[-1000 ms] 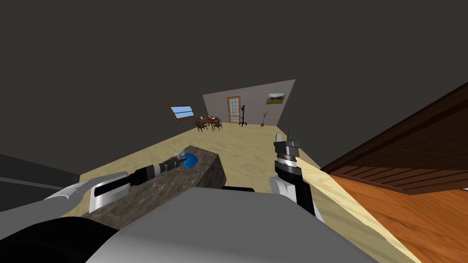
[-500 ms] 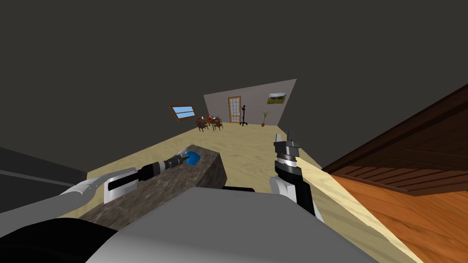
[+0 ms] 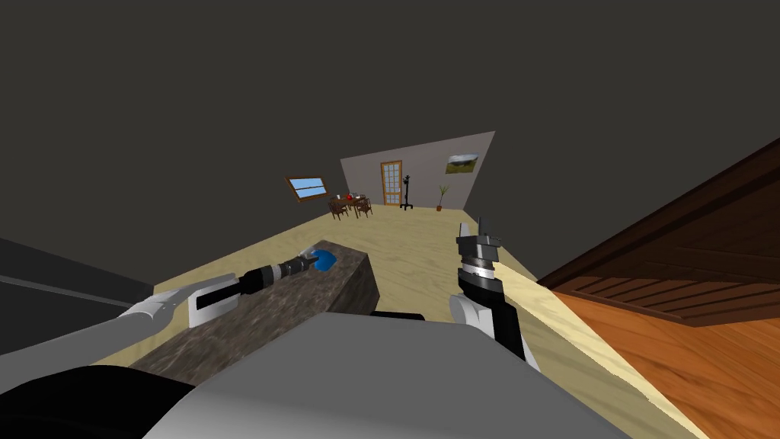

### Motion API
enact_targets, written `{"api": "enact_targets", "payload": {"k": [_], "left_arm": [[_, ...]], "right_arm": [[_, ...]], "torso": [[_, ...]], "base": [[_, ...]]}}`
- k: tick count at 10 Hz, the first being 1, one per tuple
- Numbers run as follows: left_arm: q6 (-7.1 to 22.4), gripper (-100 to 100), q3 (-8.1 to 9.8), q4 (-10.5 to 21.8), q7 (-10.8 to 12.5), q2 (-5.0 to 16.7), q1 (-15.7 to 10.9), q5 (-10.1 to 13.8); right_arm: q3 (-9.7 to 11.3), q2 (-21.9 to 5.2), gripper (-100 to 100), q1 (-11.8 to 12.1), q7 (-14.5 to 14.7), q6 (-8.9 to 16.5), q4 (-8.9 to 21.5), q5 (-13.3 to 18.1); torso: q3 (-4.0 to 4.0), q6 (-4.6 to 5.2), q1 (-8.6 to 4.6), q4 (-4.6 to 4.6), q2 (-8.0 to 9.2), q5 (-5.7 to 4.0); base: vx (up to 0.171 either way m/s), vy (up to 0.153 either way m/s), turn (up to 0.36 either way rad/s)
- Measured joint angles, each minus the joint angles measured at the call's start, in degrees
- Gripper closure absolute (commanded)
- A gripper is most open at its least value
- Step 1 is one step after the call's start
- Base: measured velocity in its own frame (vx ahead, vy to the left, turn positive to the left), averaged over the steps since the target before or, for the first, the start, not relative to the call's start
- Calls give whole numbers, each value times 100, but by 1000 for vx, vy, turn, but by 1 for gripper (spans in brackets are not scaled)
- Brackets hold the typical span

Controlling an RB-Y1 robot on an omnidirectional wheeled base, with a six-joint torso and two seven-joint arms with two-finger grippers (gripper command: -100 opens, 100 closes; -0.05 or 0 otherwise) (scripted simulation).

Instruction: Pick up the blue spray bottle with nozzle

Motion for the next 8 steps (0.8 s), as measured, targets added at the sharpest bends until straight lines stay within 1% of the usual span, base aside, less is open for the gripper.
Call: {"api": "enact_targets", "payload": {"k": [1, 2, 3, 4, 5, 6, 7, 8], "left_arm": [[31, 100, 11, 18, 147, -29, -39, -169], [21, 100, -22, 65, 232, -60, -91, -359], [118, 100, 86, 85, 377, -179, -217, -541], [231, 100, 187, 58, 546, -228, -275, -709], [271, 100, 207, 63, 688, -250, -308, -886], [266, 100, 222, 70, 759, -251, -296, -1038], [315, 100, 304, 174, 876, -429, -454, -1234], [431, 100, 378, 147, 1035, -487, -534, -1419]], "right_arm": [[0, 0, 0, 0, 0, 0, 0, 0], [0, 0, 0, 0, 0, 0, 0, 0], [0, 0, 0, 0, 0, 0, 0, 0], [0, 0, 0, 0, 0, 0, 0, 0], [0, 0, 0, 0, 0, 0, 0, 0], [0, 0, 0, 0, 0, 0, 0, 0], [0, 0, 0, 0, 0, 0, 0, 0], [0, 0, 0, 0, 0, 0, 0, 0]], "torso": [[-3, -1, -3, -2, -4, 1], [-7, -1, -6, -4, -11, 1], [-3, 2, -2, 1, -6, -4], [0, -1, -2, 1, 0, -1], [-2, -3, -4, -1, -3, 0], [-5, -3, -6, -2, -9, -1], [-1, -2, -2, 1, -3, -3], [2, -2, -2, 2, 2, -3]], "base": [[-6, -2, 3], [-42, 16, 49], [-53, 19, 11], [-30, 10, -6], [-7, 1, 1], [-48, 13, 54], [-56, 20, 16], [-24, 13, -12]]}}
